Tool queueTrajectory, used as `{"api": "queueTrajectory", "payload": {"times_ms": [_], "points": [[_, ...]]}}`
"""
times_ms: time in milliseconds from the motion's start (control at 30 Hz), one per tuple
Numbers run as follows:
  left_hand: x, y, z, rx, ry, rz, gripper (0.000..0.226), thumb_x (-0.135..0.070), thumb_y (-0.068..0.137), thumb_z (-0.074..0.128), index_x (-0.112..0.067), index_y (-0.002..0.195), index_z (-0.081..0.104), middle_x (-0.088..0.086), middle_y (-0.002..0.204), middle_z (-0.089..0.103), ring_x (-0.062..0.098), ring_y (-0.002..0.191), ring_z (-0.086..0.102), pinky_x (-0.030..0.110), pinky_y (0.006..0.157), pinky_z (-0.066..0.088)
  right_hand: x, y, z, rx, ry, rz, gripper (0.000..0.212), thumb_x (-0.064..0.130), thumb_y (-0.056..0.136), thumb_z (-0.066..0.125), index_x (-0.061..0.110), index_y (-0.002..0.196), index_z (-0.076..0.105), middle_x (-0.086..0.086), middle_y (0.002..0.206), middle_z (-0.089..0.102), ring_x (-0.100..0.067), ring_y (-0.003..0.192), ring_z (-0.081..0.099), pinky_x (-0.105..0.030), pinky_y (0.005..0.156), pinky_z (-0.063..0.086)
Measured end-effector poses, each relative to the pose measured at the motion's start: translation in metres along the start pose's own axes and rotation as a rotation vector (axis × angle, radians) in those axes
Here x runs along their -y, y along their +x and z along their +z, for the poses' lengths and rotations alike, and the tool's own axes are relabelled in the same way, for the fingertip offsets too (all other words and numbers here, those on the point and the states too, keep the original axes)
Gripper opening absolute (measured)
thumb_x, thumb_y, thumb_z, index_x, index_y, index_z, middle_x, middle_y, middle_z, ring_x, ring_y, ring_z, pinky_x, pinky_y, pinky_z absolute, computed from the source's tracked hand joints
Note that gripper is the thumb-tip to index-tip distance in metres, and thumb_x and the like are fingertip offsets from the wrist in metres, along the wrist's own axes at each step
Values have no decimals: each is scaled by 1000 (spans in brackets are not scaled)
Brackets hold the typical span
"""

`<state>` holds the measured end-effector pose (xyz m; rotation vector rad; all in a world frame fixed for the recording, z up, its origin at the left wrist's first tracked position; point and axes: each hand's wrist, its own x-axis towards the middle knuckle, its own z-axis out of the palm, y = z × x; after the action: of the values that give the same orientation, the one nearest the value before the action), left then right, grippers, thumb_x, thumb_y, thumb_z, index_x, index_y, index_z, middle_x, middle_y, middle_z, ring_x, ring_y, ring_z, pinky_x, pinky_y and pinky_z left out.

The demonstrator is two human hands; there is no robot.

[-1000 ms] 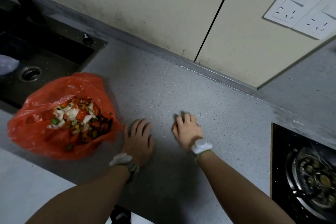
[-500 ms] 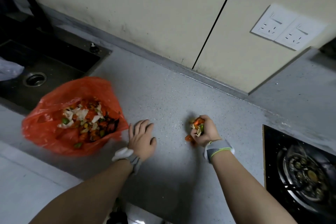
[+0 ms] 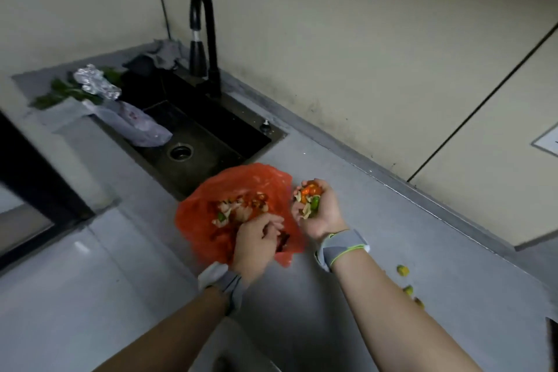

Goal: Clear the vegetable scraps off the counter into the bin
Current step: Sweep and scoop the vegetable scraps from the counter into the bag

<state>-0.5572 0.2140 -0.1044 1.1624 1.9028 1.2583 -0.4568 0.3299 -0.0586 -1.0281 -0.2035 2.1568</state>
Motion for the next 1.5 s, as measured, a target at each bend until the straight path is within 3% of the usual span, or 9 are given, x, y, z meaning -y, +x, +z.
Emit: {"api": "queueTrajectory", "payload": {"times_ms": [167,533,600,767,867,1033,1100,1233,1500], "points": [[25,20,-63,-57,8,-143,33,-13,95,47,-37,86,67,-15,91,70,5,91,64,27,90,49,-50,44,38,0,-220,-52,33,38,92,54,10,89,72,-9,85,73,-23,76,70,-31,62,57],[28,46,-82,13,-72,-275,24,-18,99,46,-32,101,65,-11,108,65,7,102,57,21,87,39,-79,47,43,-271,-1068,-485,16,19,93,56,15,86,70,-6,72,68,-23,65,62,-32,63,55],[18,49,-77,7,-263,-368,22,-22,100,44,-26,108,64,-1,118,66,17,110,59,30,96,43,-92,30,58,-210,-1079,-567,19,14,98,52,15,90,69,-2,70,67,-19,61,62,-26,59,53],[-8,54,-74,-46,-1002,-681,41,-30,107,21,-10,132,48,12,128,53,31,121,51,45,109,38,-132,1,61,216,-1319,-542,33,21,105,41,23,126,66,15,133,60,0,125,52,-18,114,30],[-3,84,-84,-80,-1120,-844,49,-46,103,24,-6,101,54,15,100,53,32,91,54,34,80,54,-127,9,45,173,-1550,-598,41,20,102,34,16,131,64,8,142,54,-8,136,44,-27,120,25],[107,129,-37,21,-1565,-952,52,-56,93,51,-18,129,59,16,130,58,19,115,58,47,106,40,-129,-18,71,260,-1334,-682,37,17,106,41,15,138,58,1,150,49,-5,141,39,-21,120,21],[119,122,-45,-252,-1200,-620,73,-74,85,44,-28,142,46,9,141,50,18,124,52,50,110,32,-135,-25,69,391,-1342,-657,37,17,106,43,20,142,54,5,153,45,-1,142,36,-18,120,19],[-9,98,-91,-94,-1087,-677,58,-50,101,23,-11,127,57,11,121,61,24,115,55,37,99,38,-132,-22,45,112,-1428,-655,34,25,103,41,16,120,70,2,127,68,-10,117,60,-34,108,43],[-20,94,-75,-6,-796,-494,51,-44,104,25,-14,125,61,5,129,61,17,119,55,36,102,37,-126,-22,23,-36,-1444,-643,41,14,103,39,15,142,53,-3,149,50,-19,140,43,-16,112,28]]}}
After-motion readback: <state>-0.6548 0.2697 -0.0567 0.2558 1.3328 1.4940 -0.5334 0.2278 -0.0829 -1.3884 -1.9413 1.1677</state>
